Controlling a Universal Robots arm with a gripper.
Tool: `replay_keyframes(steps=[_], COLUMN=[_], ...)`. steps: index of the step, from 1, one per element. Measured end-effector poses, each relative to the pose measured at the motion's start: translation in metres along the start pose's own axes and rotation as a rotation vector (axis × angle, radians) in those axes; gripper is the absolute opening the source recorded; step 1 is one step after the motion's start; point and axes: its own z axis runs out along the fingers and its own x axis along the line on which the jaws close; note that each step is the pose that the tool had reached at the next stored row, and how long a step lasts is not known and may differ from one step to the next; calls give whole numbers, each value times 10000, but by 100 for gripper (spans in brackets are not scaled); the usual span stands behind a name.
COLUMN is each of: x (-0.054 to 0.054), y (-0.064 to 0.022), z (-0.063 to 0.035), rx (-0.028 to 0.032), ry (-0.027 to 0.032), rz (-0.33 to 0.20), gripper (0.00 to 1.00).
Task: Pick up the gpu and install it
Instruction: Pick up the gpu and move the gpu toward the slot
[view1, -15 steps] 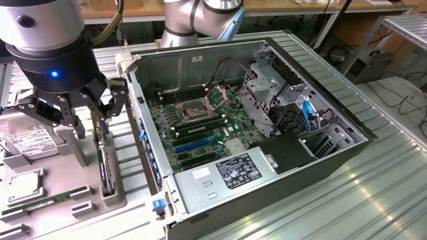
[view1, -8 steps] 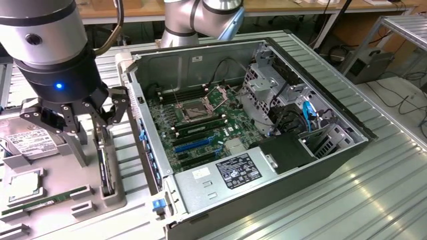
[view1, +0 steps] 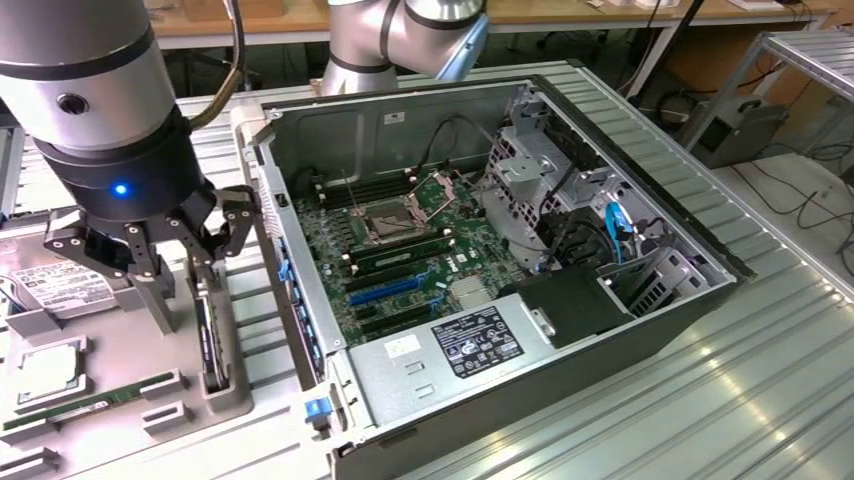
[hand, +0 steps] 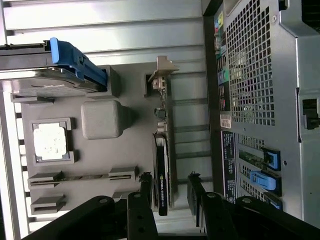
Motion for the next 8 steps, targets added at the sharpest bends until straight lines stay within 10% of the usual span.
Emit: replay_keyframes(steps=[8], x=[6], y=[-3], z=[189], rx=[5], ry=[72], rz=[2], gripper=[42])
